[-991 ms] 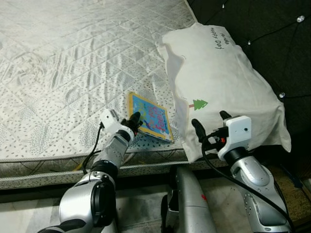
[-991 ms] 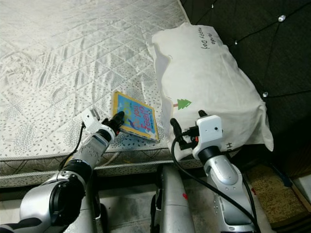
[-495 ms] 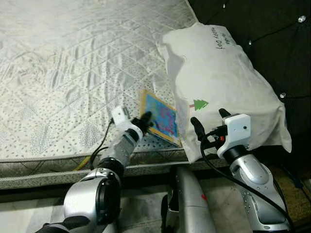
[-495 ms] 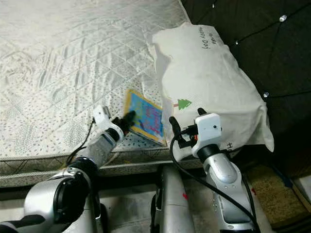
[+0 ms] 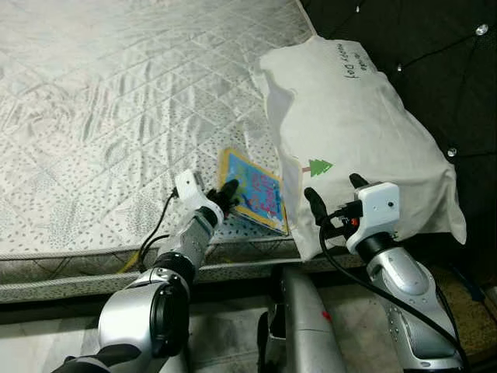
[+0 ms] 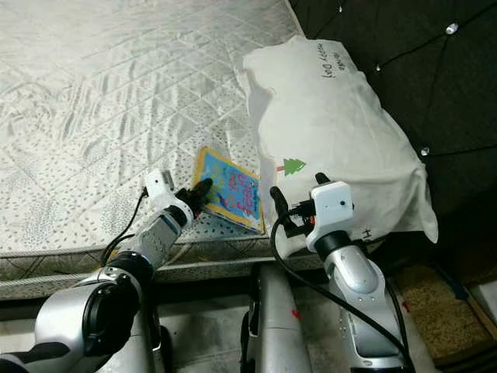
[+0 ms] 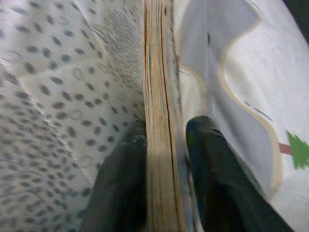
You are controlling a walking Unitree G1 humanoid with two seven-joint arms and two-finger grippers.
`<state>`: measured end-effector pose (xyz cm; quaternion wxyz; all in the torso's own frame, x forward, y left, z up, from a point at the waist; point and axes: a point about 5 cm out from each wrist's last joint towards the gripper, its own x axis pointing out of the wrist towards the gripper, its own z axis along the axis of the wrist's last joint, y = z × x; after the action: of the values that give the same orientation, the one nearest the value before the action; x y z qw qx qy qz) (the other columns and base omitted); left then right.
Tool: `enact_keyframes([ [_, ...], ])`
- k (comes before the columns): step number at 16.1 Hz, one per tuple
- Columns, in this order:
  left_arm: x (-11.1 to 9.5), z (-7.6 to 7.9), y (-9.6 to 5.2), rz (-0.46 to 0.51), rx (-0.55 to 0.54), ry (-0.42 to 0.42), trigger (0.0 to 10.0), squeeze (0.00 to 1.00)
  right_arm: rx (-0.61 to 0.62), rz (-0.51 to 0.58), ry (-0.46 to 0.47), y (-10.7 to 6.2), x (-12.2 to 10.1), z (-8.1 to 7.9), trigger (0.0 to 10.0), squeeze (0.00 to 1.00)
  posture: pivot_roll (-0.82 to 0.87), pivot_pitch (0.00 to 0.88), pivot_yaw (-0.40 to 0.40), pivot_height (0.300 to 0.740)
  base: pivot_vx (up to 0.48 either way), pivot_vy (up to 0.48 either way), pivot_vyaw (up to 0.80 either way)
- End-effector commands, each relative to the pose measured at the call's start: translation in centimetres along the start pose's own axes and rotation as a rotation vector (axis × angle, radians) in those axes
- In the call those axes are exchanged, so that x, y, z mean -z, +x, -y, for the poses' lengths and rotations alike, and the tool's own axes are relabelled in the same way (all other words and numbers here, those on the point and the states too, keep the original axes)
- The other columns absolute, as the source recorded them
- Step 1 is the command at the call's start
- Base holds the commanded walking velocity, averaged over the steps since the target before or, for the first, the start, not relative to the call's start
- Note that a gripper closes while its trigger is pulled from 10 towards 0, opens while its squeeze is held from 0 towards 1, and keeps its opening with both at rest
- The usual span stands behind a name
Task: Clean up the room
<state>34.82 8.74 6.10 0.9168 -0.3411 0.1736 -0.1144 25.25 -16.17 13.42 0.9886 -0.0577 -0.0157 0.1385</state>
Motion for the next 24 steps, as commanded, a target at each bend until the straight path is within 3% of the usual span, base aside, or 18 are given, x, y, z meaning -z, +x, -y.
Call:
enact_keyframes([
  [1,0.0,0.2,0.1,-0.004,-0.009,0.026,10.0,1.00,0.005,-0.004,-0.003,-0.1,0.2,0.0,10.0,0.00,-0.14,0.139,-0.059,0.559,0.000,0.000,0.00],
  [10,0.5,-0.4,0.0,-0.022,-0.139,0.099,10.0,1.00,0.003,0.002,-0.010,0.4,0.3,-0.1,10.0,0.00,-0.13,0.124,-0.051,0.559,0.000,0.000,0.00],
  [18,1.4,0.2,0.1,-0.074,-0.141,0.126,10.0,1.00,-0.004,0.015,-0.015,1.0,0.4,-0.3,10.0,0.00,-0.11,0.100,-0.041,0.559,0.000,0.000,0.00],
  [24,1.2,0.5,0.2,-0.081,-0.145,0.210,10.0,1.00,-0.005,0.025,-0.018,1.5,0.4,-0.2,10.0,0.00,-0.10,0.088,-0.037,0.559,0.000,0.000,0.00],
])
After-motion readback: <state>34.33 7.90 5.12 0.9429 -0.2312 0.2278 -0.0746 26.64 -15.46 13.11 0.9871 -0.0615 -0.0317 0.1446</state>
